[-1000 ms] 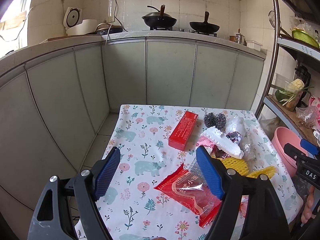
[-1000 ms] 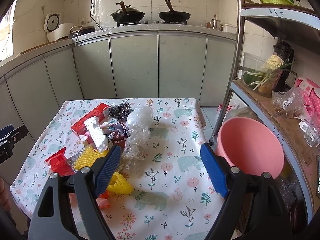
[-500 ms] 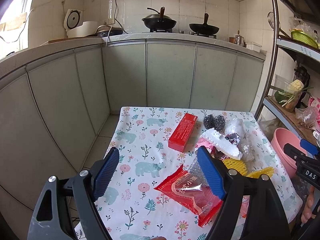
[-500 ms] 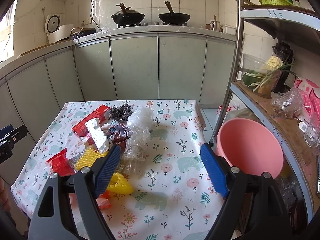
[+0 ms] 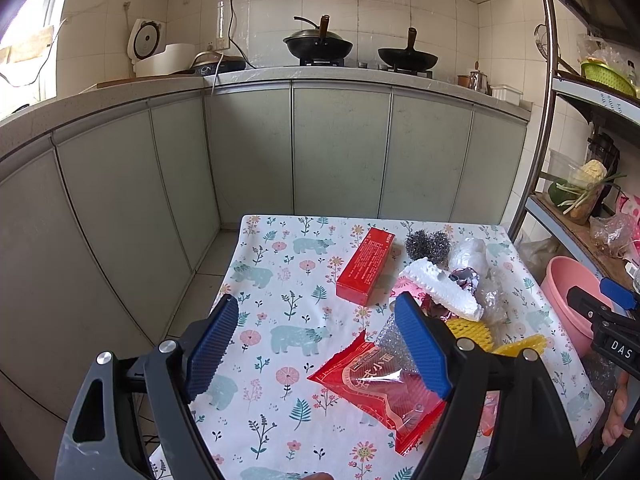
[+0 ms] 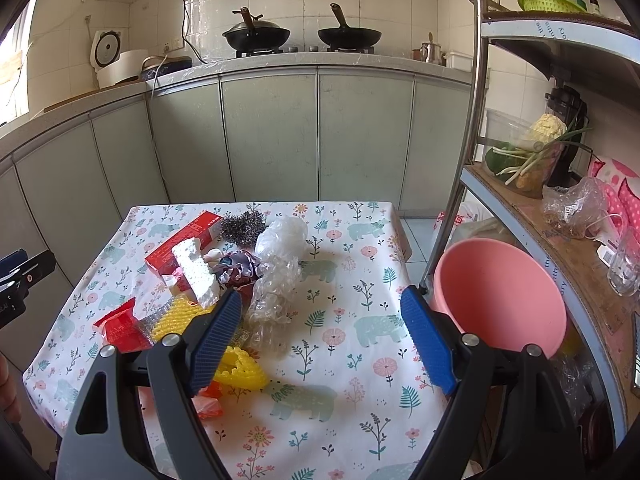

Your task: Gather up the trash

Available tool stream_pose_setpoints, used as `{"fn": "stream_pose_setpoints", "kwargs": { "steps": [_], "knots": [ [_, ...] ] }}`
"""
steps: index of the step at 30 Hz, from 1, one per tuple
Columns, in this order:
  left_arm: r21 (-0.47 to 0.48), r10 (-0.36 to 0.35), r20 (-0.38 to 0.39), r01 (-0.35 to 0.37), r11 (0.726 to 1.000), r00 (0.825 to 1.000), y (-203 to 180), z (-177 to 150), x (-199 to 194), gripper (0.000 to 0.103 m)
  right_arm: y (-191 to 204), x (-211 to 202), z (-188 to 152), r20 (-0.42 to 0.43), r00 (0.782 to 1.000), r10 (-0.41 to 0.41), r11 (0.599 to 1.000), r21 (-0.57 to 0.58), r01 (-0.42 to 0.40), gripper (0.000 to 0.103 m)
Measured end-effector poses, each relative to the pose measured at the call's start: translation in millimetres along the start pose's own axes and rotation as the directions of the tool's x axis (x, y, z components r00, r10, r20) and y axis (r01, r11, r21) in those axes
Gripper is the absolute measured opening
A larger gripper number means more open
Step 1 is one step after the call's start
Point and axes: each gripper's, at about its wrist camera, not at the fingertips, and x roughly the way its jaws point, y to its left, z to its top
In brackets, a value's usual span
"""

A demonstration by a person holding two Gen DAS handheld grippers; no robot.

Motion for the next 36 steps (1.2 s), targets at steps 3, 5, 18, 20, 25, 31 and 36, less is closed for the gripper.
{"fn": "stream_pose_setpoints", "kwargs": {
  "steps": [3,5,18,20,25,31,36],
  "knots": [
    [-0.001,0.000,0.000,0.000,1.000,1.000,0.1,0.0,0.0,0.079,-0.1,-0.3,0.0,0.001,1.000,0.001,1.000,0.000,-0.001,0.082],
    [0.000,0.001,0.000,-0.001,1.000,1.000,-0.1,0.0,0.0,0.079,0.5,-0.5,0.2,0.002,1.000,0.000,1.000,-0.001,0.000,0.082],
    [0.001,-0.001,0.000,0.001,1.000,1.000,-0.6,0.5,-0.5,0.079,0.9,-2.3,2.0,0.007,1.000,0.001,1.000,-0.002,-0.001,0.082],
    [0.001,0.000,0.000,0.000,1.000,1.000,-0.7,0.4,-0.5,0.079,1.2,-2.4,2.4,0.007,1.000,0.001,1.000,-0.002,-0.001,0.082],
    [0.002,-0.002,0.000,0.002,1.000,1.000,-1.4,0.5,-1.0,0.079,1.0,-4.6,4.3,0.013,1.000,0.003,1.000,-0.001,-0.003,0.082],
    [0.013,-0.013,-0.002,0.014,1.000,1.000,-5.4,3.7,-3.1,0.079,-0.6,-4.8,3.6,0.013,1.000,0.007,1.000,-0.003,-0.007,0.082],
    [0.022,-0.038,-0.009,0.038,0.999,0.999,-5.0,1.9,0.6,0.079,-3.9,-4.7,3.0,0.014,1.000,0.018,1.000,-0.003,-0.018,0.082]
  ]
}}
